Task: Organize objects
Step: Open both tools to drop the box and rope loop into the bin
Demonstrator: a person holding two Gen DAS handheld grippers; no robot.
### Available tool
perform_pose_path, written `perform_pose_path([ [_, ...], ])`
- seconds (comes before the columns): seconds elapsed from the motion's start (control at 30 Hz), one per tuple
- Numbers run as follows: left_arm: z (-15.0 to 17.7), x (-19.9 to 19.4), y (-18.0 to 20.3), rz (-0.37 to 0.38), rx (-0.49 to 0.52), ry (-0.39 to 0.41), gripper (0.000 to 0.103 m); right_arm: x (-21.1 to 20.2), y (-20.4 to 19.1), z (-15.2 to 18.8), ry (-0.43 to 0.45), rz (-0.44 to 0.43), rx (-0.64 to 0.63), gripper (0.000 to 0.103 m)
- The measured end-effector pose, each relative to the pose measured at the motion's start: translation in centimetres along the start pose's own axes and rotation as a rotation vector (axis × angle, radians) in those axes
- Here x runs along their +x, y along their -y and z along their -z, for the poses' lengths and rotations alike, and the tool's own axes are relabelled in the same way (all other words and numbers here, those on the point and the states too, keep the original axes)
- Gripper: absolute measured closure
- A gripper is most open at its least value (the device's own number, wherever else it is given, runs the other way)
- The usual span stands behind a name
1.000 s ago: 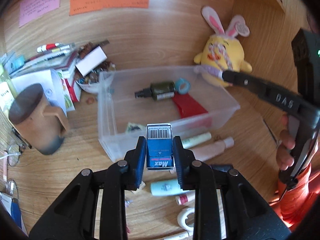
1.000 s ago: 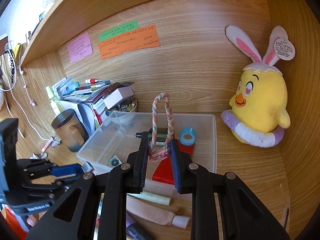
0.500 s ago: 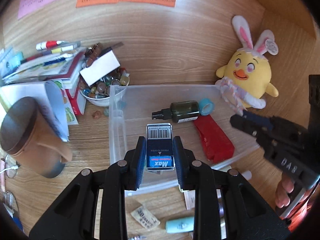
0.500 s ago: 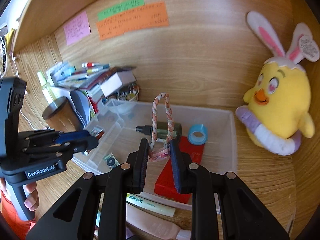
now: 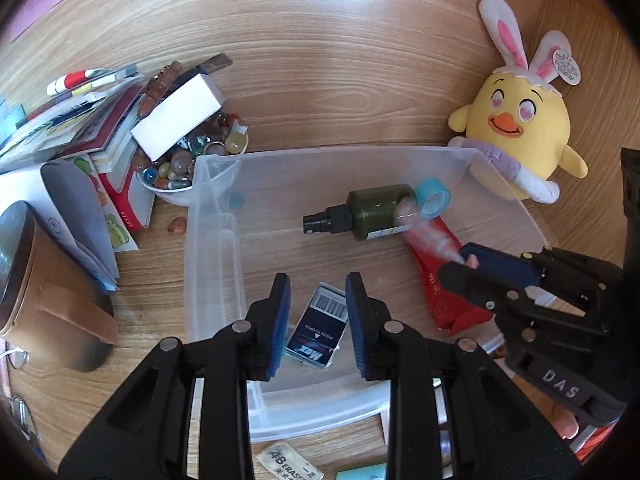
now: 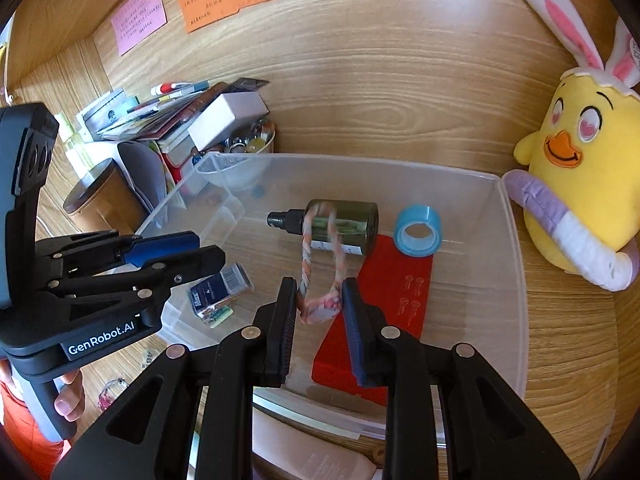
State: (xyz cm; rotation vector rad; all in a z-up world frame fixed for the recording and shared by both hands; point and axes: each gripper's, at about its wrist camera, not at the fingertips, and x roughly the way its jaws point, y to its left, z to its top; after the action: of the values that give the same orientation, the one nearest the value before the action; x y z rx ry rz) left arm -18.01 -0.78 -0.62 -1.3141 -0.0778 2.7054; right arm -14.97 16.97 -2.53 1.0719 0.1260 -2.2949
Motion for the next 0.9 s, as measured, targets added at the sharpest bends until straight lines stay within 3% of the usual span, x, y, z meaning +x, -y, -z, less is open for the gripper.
perform_pose_path([
  [0.13, -0.1, -0.2, 0.1, 0.000, 0.005, -0.002, 0.075, 0.3, 0.2, 0.1, -0.024, -0.016, 0.010, 0.080],
  [0.3, -0.2, -1.3, -0.1, -0.001, -0.004, 0.031, 0.057, -0.6, 0.1, 0.0, -0.019, -0.013, 0.013, 0.071],
  [0.43, -0.2, -3.5, -0.5, -0.001, -0.008, 0.076, 0.049, -2.8, -0.4, -0.1, 0.041, 0.009, -0.007, 0.050],
  [0.5, 0.0, -4.7, -0.6, -0.010, -0.006, 0.104, 0.036, -4.3, -0.8, 0.0, 0.076, 0.019, -0.022, 0.041],
  [0.57, 0.4, -5.7, -0.8, -0.023, -0.005, 0.126, 0.032, -5.6, -1.0, 0.2, 0.105, 0.018, -0.032, 0.030],
  [0.7, 1.7, -7.2, -1.3, -0.020, 0.001, 0.140, 0.023, -7.5, -1.5, 1.0, 0.130, -0.005, -0.054, 0.025],
  [0.9, 4.7, -7.5, -1.3, -0.039, 0.024, 0.106, 0.019, -8.3, -2.0, 3.1, 0.113, -0.001, -0.083, 0.021],
])
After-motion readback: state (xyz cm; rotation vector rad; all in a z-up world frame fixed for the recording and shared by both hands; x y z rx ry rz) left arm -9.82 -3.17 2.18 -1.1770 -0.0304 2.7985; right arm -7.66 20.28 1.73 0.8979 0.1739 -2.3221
